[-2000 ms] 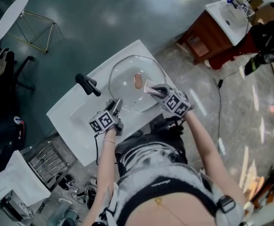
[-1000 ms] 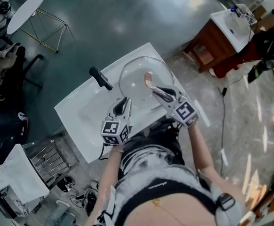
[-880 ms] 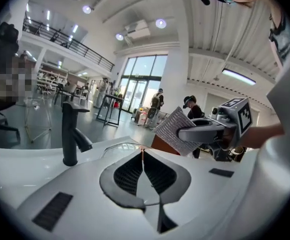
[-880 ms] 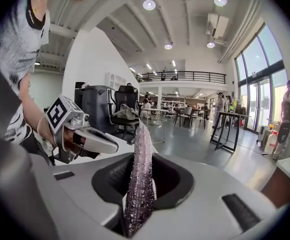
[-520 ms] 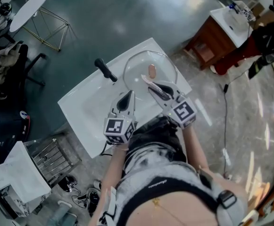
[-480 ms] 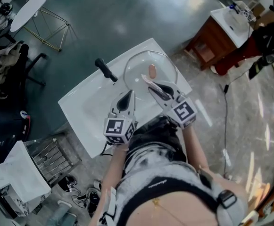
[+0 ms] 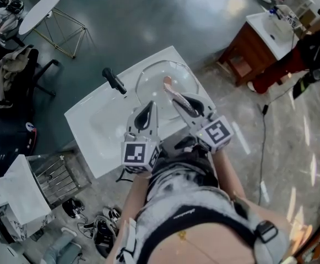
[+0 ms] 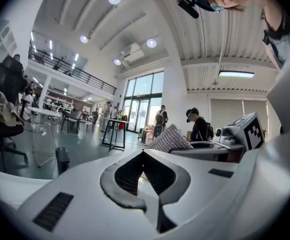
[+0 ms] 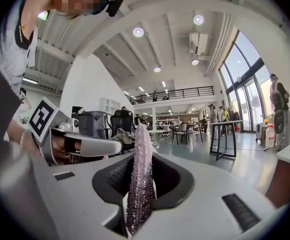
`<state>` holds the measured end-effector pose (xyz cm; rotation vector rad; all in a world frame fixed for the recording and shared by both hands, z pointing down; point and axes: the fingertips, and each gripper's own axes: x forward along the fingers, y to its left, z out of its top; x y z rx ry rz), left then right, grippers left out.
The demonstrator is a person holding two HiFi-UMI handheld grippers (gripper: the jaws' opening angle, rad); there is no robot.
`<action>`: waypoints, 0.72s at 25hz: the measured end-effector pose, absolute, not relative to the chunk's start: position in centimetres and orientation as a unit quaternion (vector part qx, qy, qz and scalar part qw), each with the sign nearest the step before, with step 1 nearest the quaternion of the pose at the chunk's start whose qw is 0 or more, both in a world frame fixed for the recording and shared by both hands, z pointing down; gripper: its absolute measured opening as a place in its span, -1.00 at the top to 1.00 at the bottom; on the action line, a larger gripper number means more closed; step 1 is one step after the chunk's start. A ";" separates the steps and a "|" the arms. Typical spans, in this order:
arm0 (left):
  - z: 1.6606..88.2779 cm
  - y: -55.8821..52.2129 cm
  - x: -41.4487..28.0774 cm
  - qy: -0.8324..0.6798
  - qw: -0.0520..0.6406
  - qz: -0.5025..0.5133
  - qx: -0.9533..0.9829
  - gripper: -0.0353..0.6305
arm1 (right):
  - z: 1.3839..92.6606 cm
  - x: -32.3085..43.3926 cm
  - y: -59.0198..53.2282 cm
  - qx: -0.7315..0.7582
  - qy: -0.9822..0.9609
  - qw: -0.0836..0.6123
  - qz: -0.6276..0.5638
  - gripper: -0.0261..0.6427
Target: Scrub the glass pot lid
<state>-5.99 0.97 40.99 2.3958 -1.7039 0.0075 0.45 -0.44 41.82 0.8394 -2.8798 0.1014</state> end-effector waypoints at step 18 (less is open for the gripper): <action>37.8 7.9 3.7 -0.679 0.068 -0.004 0.731 0.89 | 37.1 10.3 5.1 0.190 -0.981 -0.011 0.035 0.67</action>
